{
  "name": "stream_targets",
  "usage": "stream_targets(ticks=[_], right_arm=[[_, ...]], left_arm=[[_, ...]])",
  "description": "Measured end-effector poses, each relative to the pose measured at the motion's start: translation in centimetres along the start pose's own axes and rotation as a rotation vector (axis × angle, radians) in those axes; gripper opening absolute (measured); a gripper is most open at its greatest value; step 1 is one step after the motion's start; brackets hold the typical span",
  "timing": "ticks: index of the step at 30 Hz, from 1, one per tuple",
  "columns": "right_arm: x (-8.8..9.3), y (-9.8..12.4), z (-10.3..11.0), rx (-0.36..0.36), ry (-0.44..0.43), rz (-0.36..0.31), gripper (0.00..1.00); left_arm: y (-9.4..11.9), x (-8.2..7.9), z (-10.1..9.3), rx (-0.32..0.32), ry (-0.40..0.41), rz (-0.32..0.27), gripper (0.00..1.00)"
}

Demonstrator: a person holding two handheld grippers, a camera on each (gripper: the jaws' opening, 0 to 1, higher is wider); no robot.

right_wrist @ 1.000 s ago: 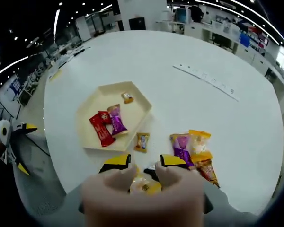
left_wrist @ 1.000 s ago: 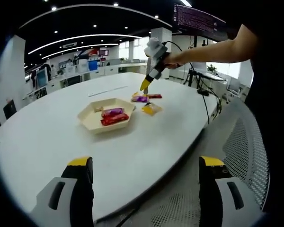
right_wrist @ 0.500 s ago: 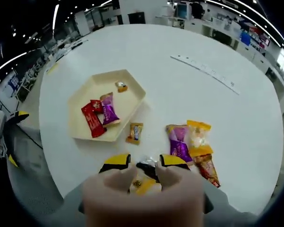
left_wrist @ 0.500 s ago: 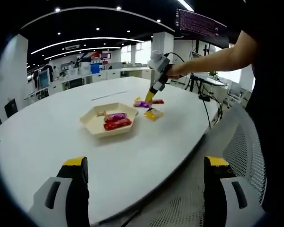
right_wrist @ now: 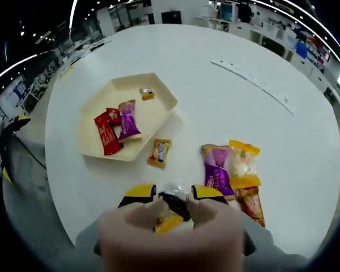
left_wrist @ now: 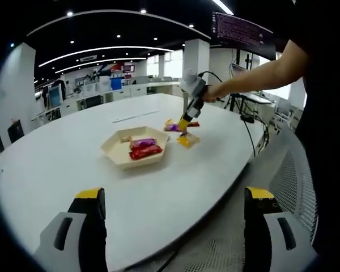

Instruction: Place the target food into the container with the food tongs after gripping and lifting it, then release it inside without dropping or visibly crushing the food.

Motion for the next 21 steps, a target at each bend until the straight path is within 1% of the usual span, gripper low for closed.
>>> stream_targets(ticks=[3, 4, 7, 9, 12, 15, 16, 19, 21], right_arm=[[-0.18, 0.02, 0.0, -0.011, -0.012, -0.007, 0.24], [-0.18, 0.04, -0.04, -0.011, 0.0, -0.01, 0.24], [-0.26, -0.03, -0.13, -0.016, 0.002, -0.017, 0.24], [-0.35, -0.04, 0.13, -0.024, 0.018, -0.023, 0.24], [-0.29, -0.04, 0.5, -0.026, 0.087, -0.024, 0.24], [-0.24, -0.06, 0.48, -0.026, 0.107, -0.026, 0.24], [-0.21, -0.24, 0.2, -0.028, 0.133, -0.031, 0.24], [-0.22, -0.38, 0.25, -0.027, 0.244, -0.049, 0.23], [-0.49, -0.76, 0.1, -0.031, 0.281, -0.056, 0.24]], left_arm=[[0.11, -0.19, 0.21, -0.008, -0.002, -0.003, 1.0], [0.15, -0.23, 0.27, -0.01, -0.003, -0.004, 1.0], [0.16, -0.12, 0.37, -0.012, -0.004, -0.001, 1.0], [0.17, -0.05, 0.38, -0.013, -0.002, 0.002, 1.0], [0.23, -0.12, 0.36, -0.016, 0.0, -0.002, 1.0], [0.25, -0.1, 0.37, -0.017, 0.003, -0.003, 1.0], [0.25, -0.09, 0.35, -0.016, 0.003, -0.003, 1.0], [0.24, -0.12, 0.33, -0.016, 0.003, -0.004, 1.0], [0.24, -0.14, 0.33, -0.017, 0.003, -0.005, 1.0]])
Point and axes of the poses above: the point that each gripper's makers call its tool centre point, and the gripper's own axes: y roughly backward along the fingers, z roughly to its left, x roughly out of its underside, the point moved 2 cm from there along y, roughly backward along the fingers, and after that the axes turned 9 degrees about x, right-handed, at the moved point
